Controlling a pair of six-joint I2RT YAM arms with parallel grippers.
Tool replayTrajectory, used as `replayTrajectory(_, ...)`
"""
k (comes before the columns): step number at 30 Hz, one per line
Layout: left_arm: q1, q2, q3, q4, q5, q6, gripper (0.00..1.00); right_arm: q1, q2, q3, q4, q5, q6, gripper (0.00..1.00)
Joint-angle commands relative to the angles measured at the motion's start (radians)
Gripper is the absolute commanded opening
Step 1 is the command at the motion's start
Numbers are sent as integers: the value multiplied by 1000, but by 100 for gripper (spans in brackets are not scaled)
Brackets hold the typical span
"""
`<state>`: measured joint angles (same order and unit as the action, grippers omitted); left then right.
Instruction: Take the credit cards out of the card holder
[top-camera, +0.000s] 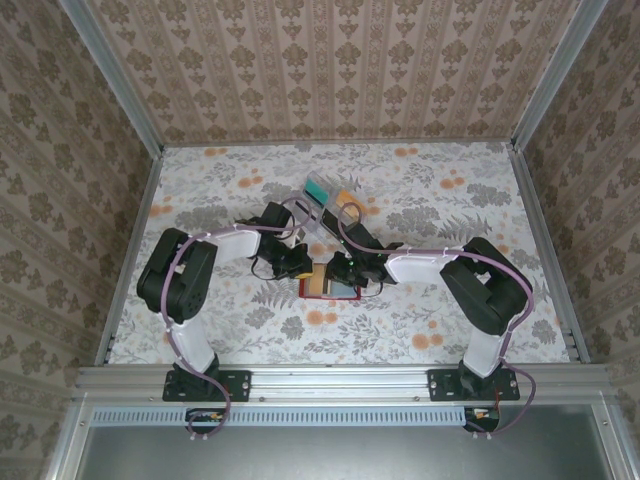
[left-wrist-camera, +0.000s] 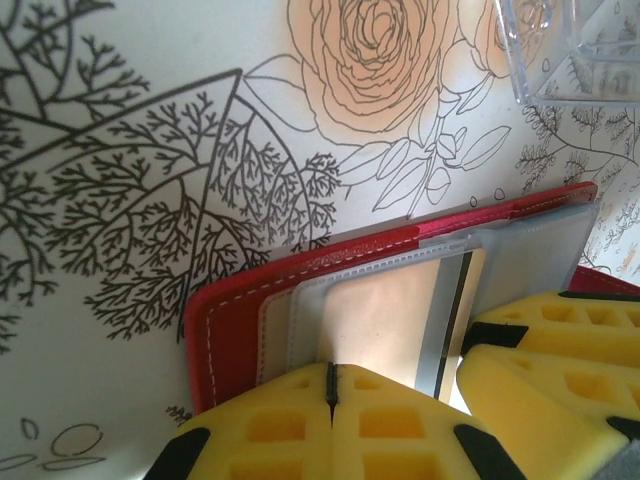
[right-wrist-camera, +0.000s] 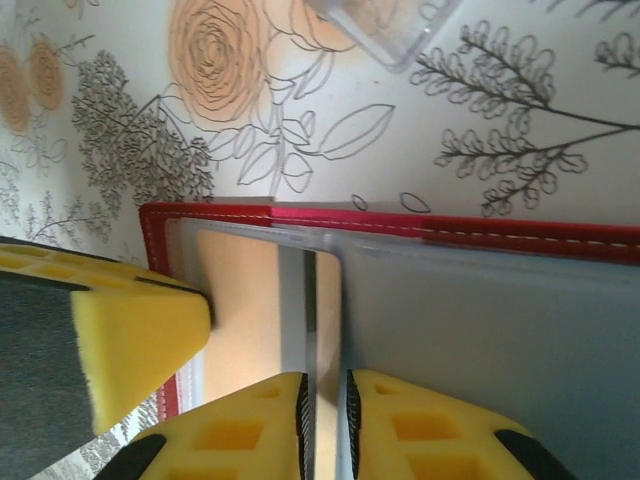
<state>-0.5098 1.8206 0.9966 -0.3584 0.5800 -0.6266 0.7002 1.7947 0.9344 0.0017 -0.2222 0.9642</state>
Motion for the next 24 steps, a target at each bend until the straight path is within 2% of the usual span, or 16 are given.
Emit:
replayTrajectory(1, -3, 57, -23, -42, -71, 22, 4, -5, -1, -17, 26, -26, -2, 22)
replayTrajectory(10, 0, 64, -40, -36, -69, 21, 4, -8, 27, -19, 71, -55, 30, 19)
replayTrajectory(17, 2, 61, -53, -28, -69, 19, 4, -13, 43, -8, -4, -26, 28, 20)
replayTrajectory(20, 2, 60, -55, -27, -68, 19, 4, -12, 47, -39, 130, -98, 23, 18)
replayTrajectory(24, 4, 53, -55, -30, -71, 20, 4, -15, 25, -81, 237, -114, 34, 13)
